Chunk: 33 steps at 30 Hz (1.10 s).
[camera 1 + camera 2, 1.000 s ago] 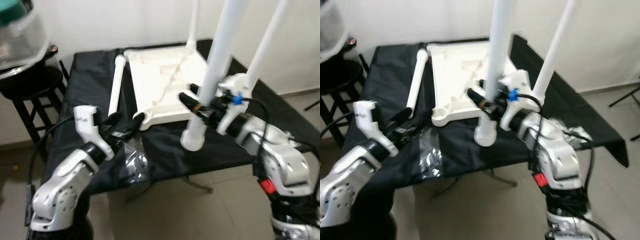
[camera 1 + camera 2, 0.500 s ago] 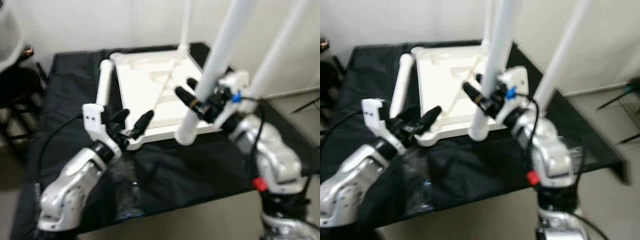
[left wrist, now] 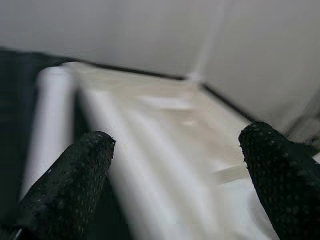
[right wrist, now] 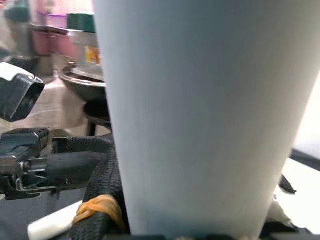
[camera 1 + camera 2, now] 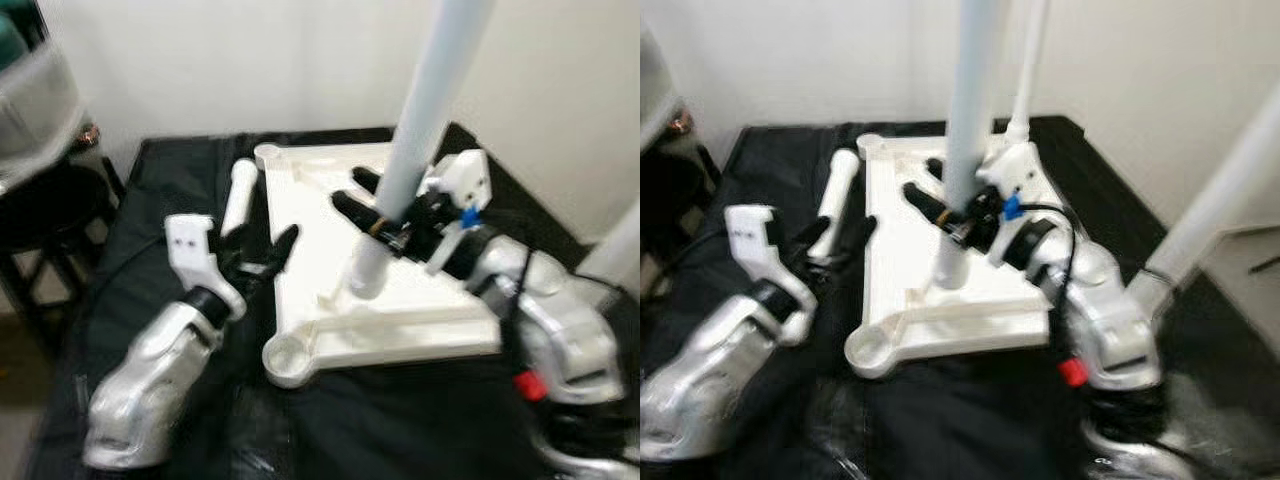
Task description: Building children table
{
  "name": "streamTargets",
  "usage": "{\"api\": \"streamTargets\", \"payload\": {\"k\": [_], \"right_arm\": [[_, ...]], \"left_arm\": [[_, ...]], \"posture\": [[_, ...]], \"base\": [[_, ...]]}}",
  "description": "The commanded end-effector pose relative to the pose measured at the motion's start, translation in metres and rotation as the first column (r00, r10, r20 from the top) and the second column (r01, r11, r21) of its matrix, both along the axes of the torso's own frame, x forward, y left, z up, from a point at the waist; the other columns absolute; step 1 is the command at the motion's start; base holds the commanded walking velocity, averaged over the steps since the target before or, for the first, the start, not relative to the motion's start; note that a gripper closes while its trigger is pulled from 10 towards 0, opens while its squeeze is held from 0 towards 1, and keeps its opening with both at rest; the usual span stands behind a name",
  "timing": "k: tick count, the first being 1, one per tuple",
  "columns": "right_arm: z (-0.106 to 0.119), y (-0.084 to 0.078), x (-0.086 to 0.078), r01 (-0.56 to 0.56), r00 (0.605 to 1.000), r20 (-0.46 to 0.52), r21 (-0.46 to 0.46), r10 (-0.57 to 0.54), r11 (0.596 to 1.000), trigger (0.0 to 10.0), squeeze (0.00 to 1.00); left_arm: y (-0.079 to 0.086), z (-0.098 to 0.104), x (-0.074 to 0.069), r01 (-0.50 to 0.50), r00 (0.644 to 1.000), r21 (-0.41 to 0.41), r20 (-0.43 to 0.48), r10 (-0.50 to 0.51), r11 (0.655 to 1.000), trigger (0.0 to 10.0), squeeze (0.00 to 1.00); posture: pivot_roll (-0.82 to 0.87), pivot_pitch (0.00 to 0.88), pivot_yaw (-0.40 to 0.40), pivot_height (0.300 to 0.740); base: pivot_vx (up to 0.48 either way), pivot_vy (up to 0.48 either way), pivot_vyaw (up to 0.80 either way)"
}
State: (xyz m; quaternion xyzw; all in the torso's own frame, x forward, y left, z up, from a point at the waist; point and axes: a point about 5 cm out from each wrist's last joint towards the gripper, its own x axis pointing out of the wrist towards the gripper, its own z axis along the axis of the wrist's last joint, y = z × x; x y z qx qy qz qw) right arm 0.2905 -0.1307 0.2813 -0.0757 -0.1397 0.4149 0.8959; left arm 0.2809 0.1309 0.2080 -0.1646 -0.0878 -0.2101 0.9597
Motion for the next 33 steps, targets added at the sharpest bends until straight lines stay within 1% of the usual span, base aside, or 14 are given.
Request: {"api": "streamTargets", "payload": {"k": [1, 3, 5, 8, 10, 12, 14, 17, 18, 20, 24, 27, 29, 33], "right_arm": [[0.0, 0.001, -0.007, -0.048, 0.999, -0.006, 0.001, 0.048, 0.999, 10.0, 0.0], [0.0, 0.001, -0.007, -0.048, 0.999, -0.006, 0.001, 0.048, 0.999, 10.0, 0.0], [-0.001, 0.002, -0.009, -0.08, 0.997, -0.018, 0.008, 0.08, 0.997, 10.0, 0.0], [-0.004, 0.003, -0.018, -0.173, 0.984, -0.037, -0.007, 0.172, 0.985, 10.0, 0.0], [-0.004, 0.002, -0.018, -0.181, 0.983, -0.037, -0.013, 0.18, 0.983, 10.0, 0.0], [-0.004, 0.0, -0.014, -0.144, 0.989, -0.026, -0.045, 0.143, 0.989, 10.0, 0.0], [-0.003, -0.001, -0.012, -0.135, 0.991, -0.032, -0.045, 0.133, 0.99, 10.0, 0.0], [-0.002, -0.005, -0.01, -0.133, 0.991, -0.038, -0.037, 0.132, 0.99, 10.0, 0.0], [-0.001, -0.01, -0.007, -0.128, 0.991, -0.037, -0.023, 0.127, 0.991, 10.0, 0.0], [-0.001, -0.013, -0.005, -0.116, 0.992, -0.041, -0.012, 0.115, 0.993, 10.0, 0.0], [0.001, -0.016, 0.004, -0.045, 0.997, -0.066, 0.049, 0.048, 0.998, 10.0, 0.0], [0.001, -0.015, 0.005, -0.03, 0.997, -0.075, 0.065, 0.035, 0.997, 10.0, 0.0], [0.001, -0.015, 0.006, -0.017, 0.996, -0.089, 0.089, 0.024, 0.996, 10.0, 0.0], [0.001, -0.018, 0.006, 0.005, 0.995, -0.101, 0.105, 0.006, 0.994, 10.0, 0.0]], "left_arm": [[-0.001, -0.008, -0.001, -0.016, 0.999, 0.034, -0.028, 0.017, 0.999, 10.0, 0.0], [-0.001, -0.008, -0.001, -0.016, 0.999, 0.034, -0.028, 0.017, 0.999, 10.0, 0.0], [-0.001, -0.011, -0.001, -0.025, 0.999, 0.063, -0.037, 0.028, 0.998, 10.0, 0.0], [-0.001, -0.018, -0.002, -0.042, 0.997, 0.118, -0.063, 0.05, 0.992, 10.0, 0.0], [-0.001, -0.02, -0.002, -0.045, 0.996, 0.131, -0.07, 0.055, 0.99, 10.0, 0.0], [-0.002, -0.023, -0.003, -0.039, 0.995, 0.159, -0.079, 0.052, 0.987, 10.0, 0.0], [-0.002, -0.025, -0.003, -0.037, 0.995, 0.166, -0.084, 0.052, 0.985, 10.0, 0.0], [-0.006, -0.027, -0.006, -0.013, 0.995, 0.192, -0.094, 0.031, 0.981, 10.0, 0.0], [-0.01, -0.027, -0.008, 0.012, 0.997, 0.224, -0.082, 0.007, 0.975, 10.0, 0.0], [-0.011, -0.027, -0.01, 0.02, 0.997, 0.213, -0.076, -0.004, 0.977, 10.0, 0.0], [-0.014, -0.027, -0.015, 0.068, 0.996, 0.212, -0.073, -0.054, 0.975, 10.0, 0.0], [-0.016, -0.027, -0.016, 0.082, 0.995, 0.218, -0.073, -0.068, 0.972, 10.0, 0.0], [-0.017, -0.026, -0.017, 0.097, 0.994, 0.221, -0.073, -0.083, 0.97, 10.0, 0.0], [-0.028, -0.03, -0.026, 0.201, 0.979, 0.249, -0.077, -0.187, 0.947, 10.0, 0.0]], "posture": [[-0.04, 0.145, 0.0, 0.74], [-0.04, 0.145, 0.0, 0.74], [-0.05, 0.146, 0.003, 0.74], [-0.04, 0.15, 0.004, 0.74], [-0.04, 0.15, 0.004, 0.74], [-0.04, 0.153, 0.006, 0.74], [-0.04, 0.157, 0.005, 0.74], [-0.04, 0.167, 0.008, 0.74], [-0.03, 0.174, 0.008, 0.74], [-0.03, 0.182, 0.008, 0.74], [-0.02, 0.196, 0.009, 0.74], [-0.02, 0.199, 0.01, 0.74], [-0.02, 0.203, 0.013, 0.74], [-0.02, 0.21, 0.016, 0.74]], "base": [[0.0, 0.0, 0.8], [0.0, 0.0, 0.8], [0.0, 0.0, 0.8], [0.0, 0.0, 0.8], [0.0, 0.0, 0.8], [0.0, 0.0, 0.0], [0.0, 0.0, 0.0], [0.0, 0.48, 0.0], [0.0, 0.48, 0.0], [0.0, 0.48, 0.0], [0.0, 0.0, 0.0], [0.0, 0.0, 0.0], [0.0, 0.0, -0.8], [0.0, 0.0, -0.8]]}}
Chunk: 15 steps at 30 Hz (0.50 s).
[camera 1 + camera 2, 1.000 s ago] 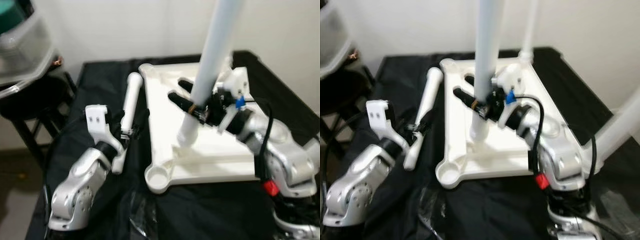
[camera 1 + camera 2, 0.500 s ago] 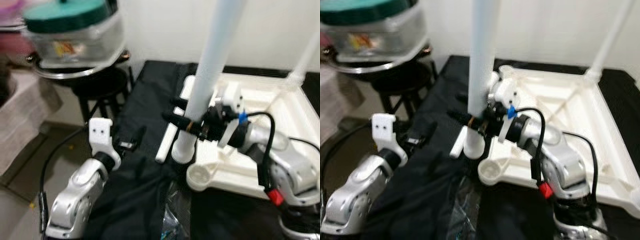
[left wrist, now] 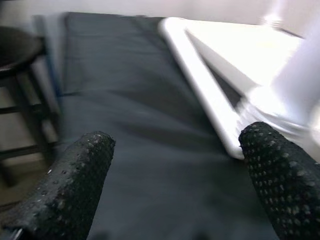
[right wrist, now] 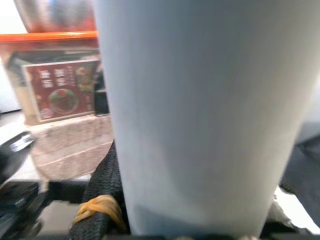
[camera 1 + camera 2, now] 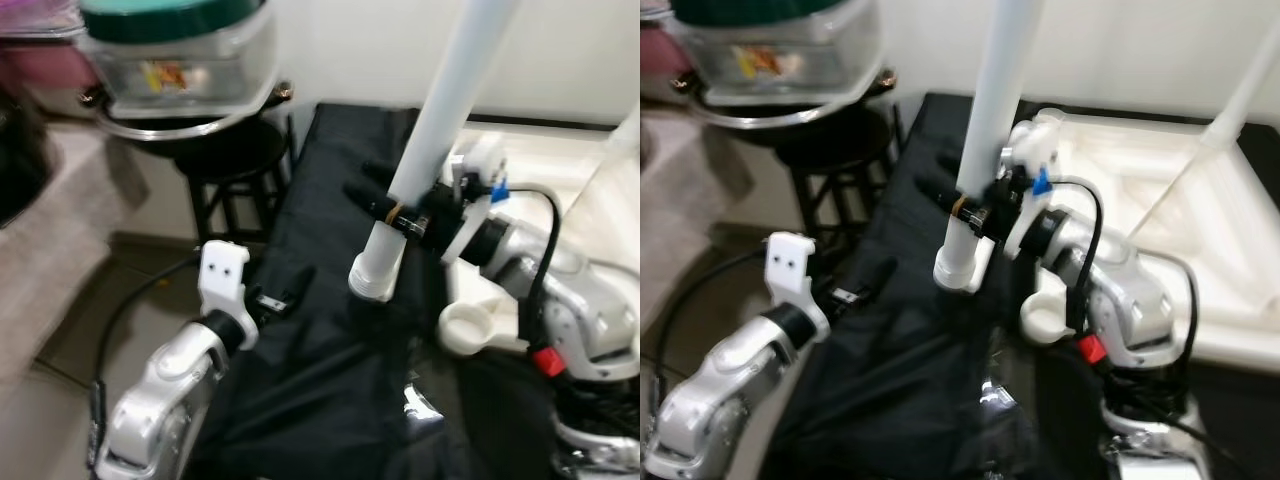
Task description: Building children table
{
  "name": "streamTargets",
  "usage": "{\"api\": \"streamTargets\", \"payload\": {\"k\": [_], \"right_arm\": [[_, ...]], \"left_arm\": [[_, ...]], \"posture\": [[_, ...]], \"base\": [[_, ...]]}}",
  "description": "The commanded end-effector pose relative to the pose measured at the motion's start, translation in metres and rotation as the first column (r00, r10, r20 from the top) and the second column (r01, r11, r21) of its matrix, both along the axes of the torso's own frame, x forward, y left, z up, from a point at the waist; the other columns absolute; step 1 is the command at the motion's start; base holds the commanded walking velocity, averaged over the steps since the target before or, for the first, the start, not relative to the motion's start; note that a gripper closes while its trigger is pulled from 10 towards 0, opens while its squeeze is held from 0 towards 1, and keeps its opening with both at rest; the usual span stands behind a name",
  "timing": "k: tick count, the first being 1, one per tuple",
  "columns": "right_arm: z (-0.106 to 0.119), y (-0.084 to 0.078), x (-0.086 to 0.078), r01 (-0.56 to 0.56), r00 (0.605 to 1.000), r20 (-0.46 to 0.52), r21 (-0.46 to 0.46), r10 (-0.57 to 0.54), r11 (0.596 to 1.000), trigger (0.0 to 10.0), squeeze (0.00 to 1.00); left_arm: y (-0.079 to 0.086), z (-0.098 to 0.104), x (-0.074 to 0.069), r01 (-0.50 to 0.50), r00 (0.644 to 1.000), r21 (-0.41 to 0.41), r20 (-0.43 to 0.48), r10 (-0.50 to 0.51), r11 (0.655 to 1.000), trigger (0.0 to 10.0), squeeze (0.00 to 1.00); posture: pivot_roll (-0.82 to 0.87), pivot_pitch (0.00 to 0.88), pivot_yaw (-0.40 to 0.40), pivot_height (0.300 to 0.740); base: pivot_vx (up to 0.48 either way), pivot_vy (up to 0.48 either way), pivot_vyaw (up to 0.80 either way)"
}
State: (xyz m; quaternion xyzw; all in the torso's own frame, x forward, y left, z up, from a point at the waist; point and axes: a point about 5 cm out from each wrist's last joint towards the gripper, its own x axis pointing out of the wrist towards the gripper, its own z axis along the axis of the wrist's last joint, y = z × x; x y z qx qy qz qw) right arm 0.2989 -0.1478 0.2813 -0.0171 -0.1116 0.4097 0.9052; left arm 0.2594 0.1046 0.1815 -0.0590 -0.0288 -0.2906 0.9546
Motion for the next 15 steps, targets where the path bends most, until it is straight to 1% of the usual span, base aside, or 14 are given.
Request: {"api": "streamTargets", "payload": {"k": [1, 2, 3, 5, 6, 7, 9, 12, 15], "right_arm": [[0.001, -0.001, -0.002, -0.004, 1.0, -0.001, 0.021, 0.004, 1.0, 10.0, 0.0], [0.001, -0.001, -0.002, -0.004, 1.0, -0.001, 0.021, 0.004, 1.0, 10.0, 0.0], [0.001, -0.001, -0.003, -0.009, 1.0, 0.0, 0.014, 0.009, 1.0, 10.0, 0.0], [0.001, -0.001, -0.003, -0.009, 1.0, 0.0, 0.014, 0.009, 1.0, 10.0, 0.0], [0.002, -0.002, -0.004, -0.025, 1.0, 0.001, 0.007, 0.025, 1.0, 10.0, 0.0], [0.004, -0.005, -0.003, -0.025, 1.0, 0.006, -0.007, 0.025, 1.0, 10.0, 0.0], [0.006, -0.007, -0.003, -0.023, 1.0, 0.009, -0.016, 0.024, 1.0, 10.0, 0.0], [0.008, -0.011, 0.002, -0.009, 1.0, 0.012, -0.023, 0.009, 1.0, 10.0, 0.0], [0.009, -0.011, 0.006, 0.007, 1.0, 0.018, -0.028, -0.007, 1.0, 10.0, 0.0]], "left_arm": [[-0.002, -0.004, -0.005, 0.038, 0.999, 0.018, -0.015, -0.038, 0.999, 10.0, 0.0], [-0.002, -0.004, -0.005, 0.038, 0.999, 0.018, -0.015, -0.038, 0.999, 10.0, 0.0], [-0.004, -0.006, -0.007, 0.062, 0.998, 0.034, -0.015, -0.061, 0.998, 10.0, 0.0], [-0.004, -0.006, -0.007, 0.062, 0.998, 0.034, -0.015, -0.061, 0.998, 10.0, 0.0], [-0.004, -0.009, -0.008, 0.068, 0.998, 0.047, -0.013, -0.067, 0.997, 10.0, 0.0], [-0.001, -0.01, -0.007, 0.054, 0.999, 0.067, 0.004, -0.054, 0.996, 10.0, 0.0], [0.002, -0.01, -0.007, 0.042, 0.999, 0.08, 0.017, -0.044, 0.996, 10.0, 0.0], [0.008, -0.009, -0.005, 0.014, 0.999, 0.072, 0.038, -0.017, 0.997, 10.0, 0.0], [0.01, -0.008, -0.004, -0.006, 0.999, 0.057, 0.046, 0.003, 0.998, 10.0, 0.0]], "posture": [[-0.02, 0.21, 0.016, 0.74], [-0.02, 0.21, 0.016, 0.74], [-0.03, 0.214, 0.019, 0.74], [-0.03, 0.214, 0.019, 0.74], [-0.03, 0.217, 0.017, 0.74], [-0.03, 0.221, 0.014, 0.74], [-0.03, 0.222, 0.014, 0.74], [-0.03, 0.23, 0.012, 0.74], [-0.03, 0.233, 0.01, 0.74]], "base": [[0.0, 0.0, -0.8], [0.0, 0.0, -0.8], [0.0, 0.0, -0.8], [0.0, 0.0, -0.8], [0.0, 0.0, -0.8], [0.0, 0.0, -0.8], [0.0, 0.0, -0.8], [0.0, 0.0, -0.8], [0.0, 0.0, -0.8]]}}
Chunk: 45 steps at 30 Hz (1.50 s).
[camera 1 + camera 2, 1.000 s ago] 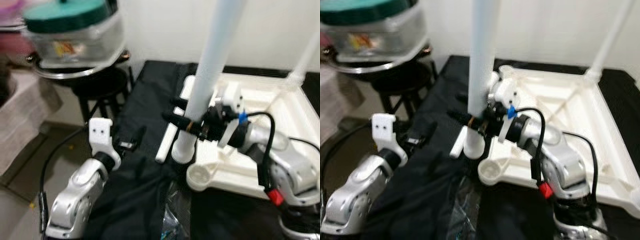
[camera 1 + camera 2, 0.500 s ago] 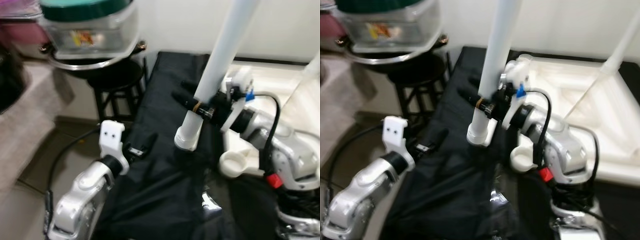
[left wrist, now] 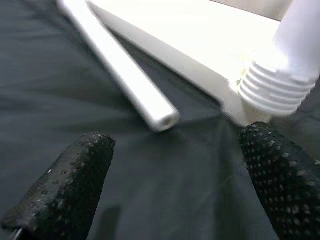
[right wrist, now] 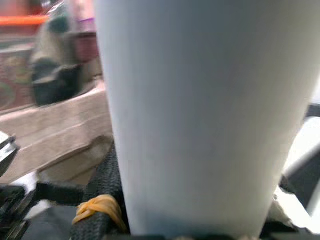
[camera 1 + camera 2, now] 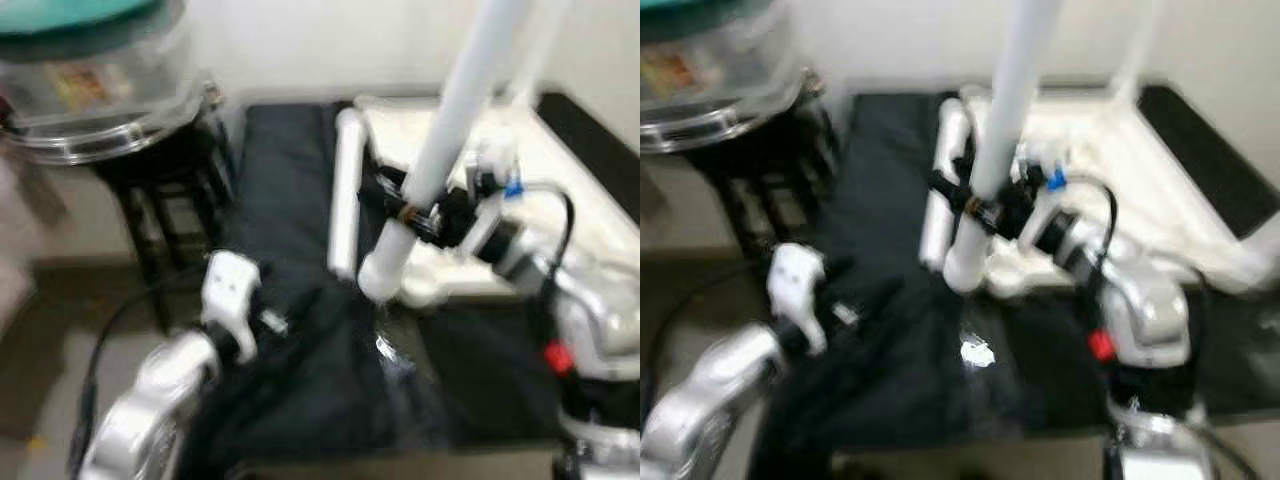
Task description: Building children table
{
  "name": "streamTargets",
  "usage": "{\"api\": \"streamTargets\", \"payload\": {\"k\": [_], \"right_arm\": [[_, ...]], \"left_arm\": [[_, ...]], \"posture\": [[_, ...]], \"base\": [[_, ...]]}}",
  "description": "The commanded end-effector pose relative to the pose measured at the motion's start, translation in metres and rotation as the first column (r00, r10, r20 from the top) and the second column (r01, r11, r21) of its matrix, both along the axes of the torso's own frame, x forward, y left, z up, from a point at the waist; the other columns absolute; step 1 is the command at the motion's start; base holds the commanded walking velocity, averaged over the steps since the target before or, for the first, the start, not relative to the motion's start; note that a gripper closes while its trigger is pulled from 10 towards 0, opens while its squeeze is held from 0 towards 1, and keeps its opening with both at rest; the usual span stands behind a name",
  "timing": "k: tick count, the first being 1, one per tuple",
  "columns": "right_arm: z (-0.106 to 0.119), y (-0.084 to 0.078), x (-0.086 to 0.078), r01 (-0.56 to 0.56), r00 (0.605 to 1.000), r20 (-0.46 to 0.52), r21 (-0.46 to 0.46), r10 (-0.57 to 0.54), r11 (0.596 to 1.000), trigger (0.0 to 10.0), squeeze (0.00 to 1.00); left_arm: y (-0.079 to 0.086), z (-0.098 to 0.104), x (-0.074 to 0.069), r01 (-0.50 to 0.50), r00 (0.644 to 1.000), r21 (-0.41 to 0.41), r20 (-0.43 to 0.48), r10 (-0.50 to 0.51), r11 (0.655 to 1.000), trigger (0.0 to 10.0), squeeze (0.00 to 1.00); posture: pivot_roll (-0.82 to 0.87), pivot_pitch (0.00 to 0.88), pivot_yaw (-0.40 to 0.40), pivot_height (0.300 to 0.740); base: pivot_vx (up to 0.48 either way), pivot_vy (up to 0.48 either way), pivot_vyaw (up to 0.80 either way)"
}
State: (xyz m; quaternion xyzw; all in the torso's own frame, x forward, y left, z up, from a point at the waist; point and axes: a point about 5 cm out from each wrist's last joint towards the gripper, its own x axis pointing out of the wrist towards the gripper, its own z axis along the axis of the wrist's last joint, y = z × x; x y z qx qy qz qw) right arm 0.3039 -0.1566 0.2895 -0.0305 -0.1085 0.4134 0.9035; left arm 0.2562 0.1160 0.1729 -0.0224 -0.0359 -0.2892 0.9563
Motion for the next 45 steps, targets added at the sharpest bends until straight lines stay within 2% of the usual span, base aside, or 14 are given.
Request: {"api": "streamTargets", "payload": {"k": [1, 5, 8, 15, 19, 22, 23, 25, 29, 32, 33, 34, 38, 45], "right_arm": [[0.001, -0.002, 0.003, 0.025, 1.0, 0.02, -0.004, -0.025, 1.0, 10.0, 0.0], [0.002, -0.002, 0.008, 0.055, 0.998, 0.032, 0.0, -0.055, 0.998, 10.0, 0.0], [0.01, 0.0, 0.028, 0.198, 0.977, 0.08, 0.009, -0.198, 0.98, 10.0, 0.0], [0.023, 0.009, 0.045, 0.204, 0.968, 0.144, 0.03, -0.207, 0.978, 10.0, 0.0], [0.03, 0.015, 0.049, 0.147, 0.967, 0.203, 0.036, -0.151, 0.988, 10.0, 0.0], [0.034, 0.027, 0.043, -0.152, 0.969, 0.206, 0.079, 0.133, 0.985, 10.0, 0.0], [0.034, 0.027, 0.043, -0.152, 0.969, 0.206, 0.079, 0.133, 0.985, 10.0, 0.0], [0.038, 0.033, 0.038, -0.315, 0.931, 0.213, 0.058, 0.296, 0.947, 10.0, 0.0], [0.041, 0.035, 0.036, -0.415, 0.892, 0.199, 0.003, 0.407, 0.91, 10.0, 0.0], [0.06, 0.032, 0.033, -0.644, 0.743, 0.137, -0.122, 0.655, 0.755, 10.0, 0.0], [0.06, 0.032, 0.033, -0.644, 0.743, 0.137, -0.122, 0.655, 0.755, 10.0, 0.0], [0.062, 0.03, 0.032, -0.686, 0.701, 0.104, -0.17, 0.705, 0.707, 10.0, 0.0], [0.07, 0.026, 0.034, -0.705, 0.671, 0.071, -0.249, 0.738, 0.664, 10.0, 0.0], [0.073, 0.024, 0.037, -0.678, 0.678, 0.055, -0.341, 0.733, 0.652, 10.0, 0.0]], "left_arm": [[-0.002, 0.001, -0.001, -0.002, 1.0, -0.015, 0.016, 0.002, 1.0, 10.0, 0.0], [-0.001, 0.002, -0.001, -0.006, 1.0, -0.021, 0.025, 0.007, 1.0, 10.0, 0.0], [0.0, 0.007, 0.001, -0.047, 0.998, -0.043, 0.038, 0.049, 0.998, 10.0, 0.0], [0.004, 0.01, 0.001, -0.088, 0.994, -0.063, 0.057, 0.091, 0.994, 10.0, 0.0], [0.005, 0.013, -0.001, -0.094, 0.993, -0.071, 0.07, 0.099, 0.993, 10.0, 0.0], [0.007, 0.015, -0.004, -0.103, 0.991, -0.075, 0.074, 0.108, 0.992, 10.0, 0.0], [0.007, 0.015, -0.004, -0.103, 0.991, -0.075, 0.074, 0.108, 0.992, 10.0, 0.0], [0.007, 0.016, -0.007, -0.105, 0.991, -0.075, 0.072, 0.11, 0.992, 10.0, 0.0], [0.007, 0.015, -0.01, -0.1, 0.992, -0.08, 0.064, 0.105, 0.992, 10.0, 0.0], [0.005, 0.014, -0.024, -0.063, 0.996, -0.088, 0.05, 0.068, 0.994, 10.0, 0.0], [0.005, 0.014, -0.024, -0.063, 0.996, -0.088, 0.05, 0.068, 0.994, 10.0, 0.0], [0.005, 0.014, -0.027, -0.055, 0.997, -0.087, 0.046, 0.059, 0.995, 10.0, 0.0], [0.004, 0.013, -0.032, -0.043, 0.998, -0.084, 0.044, 0.046, 0.996, 10.0, 0.0], [0.002, 0.014, -0.037, -0.035, 0.998, -0.098, 0.043, 0.039, 0.995, 10.0, 0.0]], "posture": [[-0.03, 0.234, 0.009, 0.74], [-0.03, 0.235, 0.007, 0.74], [-0.03, 0.246, 0.0, 0.74], [-0.03, 0.267, -0.005, 0.74], [-0.02, 0.273, -0.007, 0.74], [-0.01, 0.29, -0.008, 0.74], [-0.01, 0.29, -0.008, 0.74], [0.0, 0.296, -0.007, 0.74], [0.01, 0.305, -0.008, 0.74], [0.03, 0.321, -0.019, 0.74], [0.03, 0.321, -0.019, 0.74], [0.04, 0.324, -0.019, 0.74], [0.05, 0.342, -0.019, 0.74], [0.04, 0.369, -0.022, 0.74]], "base": [[0.0, 0.0, -0.8], [0.0, 0.0, -0.8], [0.0, 0.0, -0.39], [0.0, 0.0, 0.0], [0.0, 0.0, 0.0], [0.0, 0.0, 0.0], [0.0, 0.0, 0.0], [0.0, 0.0, 0.0], [0.0, 0.0, 0.0], [0.0, 0.0, 0.0], [0.0, 0.0, 0.0], [0.0, 0.0, 0.0], [0.0, 0.0, 0.0], [0.0, 0.0, 0.0]]}}
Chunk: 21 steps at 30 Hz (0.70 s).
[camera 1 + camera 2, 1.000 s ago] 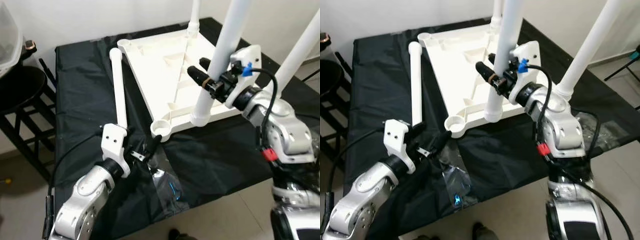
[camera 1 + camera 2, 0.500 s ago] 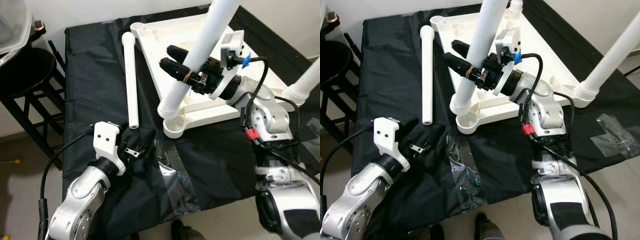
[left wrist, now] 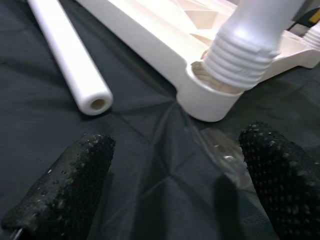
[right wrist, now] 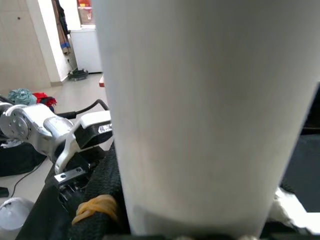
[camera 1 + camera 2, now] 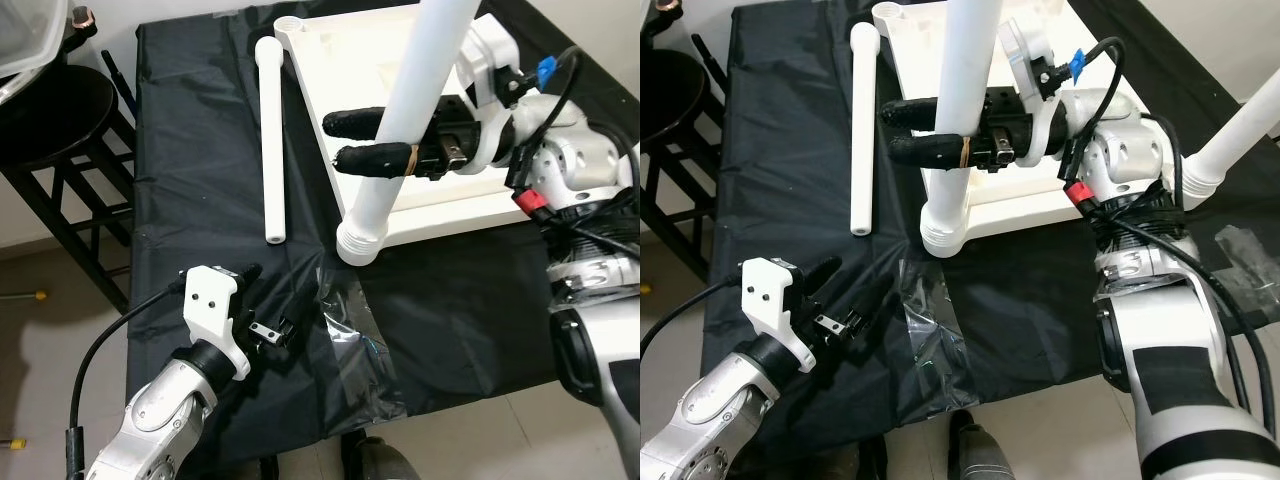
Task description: Building children table
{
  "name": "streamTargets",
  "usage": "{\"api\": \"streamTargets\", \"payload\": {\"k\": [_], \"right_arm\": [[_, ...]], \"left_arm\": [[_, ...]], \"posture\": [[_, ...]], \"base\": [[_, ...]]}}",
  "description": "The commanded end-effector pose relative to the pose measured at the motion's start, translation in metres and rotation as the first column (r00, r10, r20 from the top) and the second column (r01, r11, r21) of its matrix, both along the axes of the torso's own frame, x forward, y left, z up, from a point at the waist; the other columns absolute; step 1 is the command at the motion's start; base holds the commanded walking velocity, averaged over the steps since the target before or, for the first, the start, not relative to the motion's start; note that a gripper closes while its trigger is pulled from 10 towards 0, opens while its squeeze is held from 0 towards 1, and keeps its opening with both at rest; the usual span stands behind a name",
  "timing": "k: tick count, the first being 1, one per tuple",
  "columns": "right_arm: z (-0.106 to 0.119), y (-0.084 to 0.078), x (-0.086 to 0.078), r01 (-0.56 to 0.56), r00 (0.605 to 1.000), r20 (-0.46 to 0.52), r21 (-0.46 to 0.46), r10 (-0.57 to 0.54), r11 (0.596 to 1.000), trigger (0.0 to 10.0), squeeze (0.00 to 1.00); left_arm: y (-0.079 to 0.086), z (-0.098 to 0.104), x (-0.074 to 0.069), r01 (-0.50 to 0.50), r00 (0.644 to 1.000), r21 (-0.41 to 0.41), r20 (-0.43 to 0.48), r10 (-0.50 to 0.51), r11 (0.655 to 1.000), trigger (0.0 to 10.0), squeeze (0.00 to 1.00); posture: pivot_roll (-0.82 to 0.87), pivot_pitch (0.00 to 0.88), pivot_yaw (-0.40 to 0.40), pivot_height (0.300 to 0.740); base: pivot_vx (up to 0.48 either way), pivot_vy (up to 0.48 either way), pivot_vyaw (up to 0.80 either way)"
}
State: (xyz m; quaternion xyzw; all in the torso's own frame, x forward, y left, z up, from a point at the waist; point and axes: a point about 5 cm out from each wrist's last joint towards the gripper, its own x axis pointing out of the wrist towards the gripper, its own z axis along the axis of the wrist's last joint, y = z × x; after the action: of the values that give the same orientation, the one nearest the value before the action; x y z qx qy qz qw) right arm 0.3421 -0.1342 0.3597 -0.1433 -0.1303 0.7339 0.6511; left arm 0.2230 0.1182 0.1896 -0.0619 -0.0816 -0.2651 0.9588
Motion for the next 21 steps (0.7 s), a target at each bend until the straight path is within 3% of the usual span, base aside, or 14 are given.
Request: {"api": "streamTargets", "payload": {"k": [1, 14, 21], "right_arm": [[0.003, 0.002, -0.002, -0.02, 0.999, 0.027, -0.018, 0.02, 1.0, 10.0, 0.0], [-0.014, 0.016, 0.0, -0.083, 0.996, 0.004, -0.061, 0.084, 0.995, 10.0, 0.0], [-0.022, 0.016, 0.0, -0.09, 0.996, -0.023, -0.092, 0.089, 0.992, 10.0, 0.0]], "left_arm": [[0.0, -0.002, -0.003, 0.011, 1.0, 0.006, -0.019, -0.01, 1.0, 10.0, 0.0], [0.0, 0.001, -0.01, 0.006, 1.0, 0.009, -0.021, -0.006, 1.0, 10.0, 0.0], [0.0, 0.002, -0.01, 0.007, 1.0, 0.007, -0.023, -0.006, 1.0, 10.0, 0.0]], "posture": [[0.04, 0.369, -0.022, 0.74], [0.05, 0.398, -0.023, 0.74], [0.05, 0.399, -0.023, 0.74]], "base": [[0.0, 0.0, 0.0], [0.0, 0.0, 0.0], [0.0, 0.0, 0.0]]}}
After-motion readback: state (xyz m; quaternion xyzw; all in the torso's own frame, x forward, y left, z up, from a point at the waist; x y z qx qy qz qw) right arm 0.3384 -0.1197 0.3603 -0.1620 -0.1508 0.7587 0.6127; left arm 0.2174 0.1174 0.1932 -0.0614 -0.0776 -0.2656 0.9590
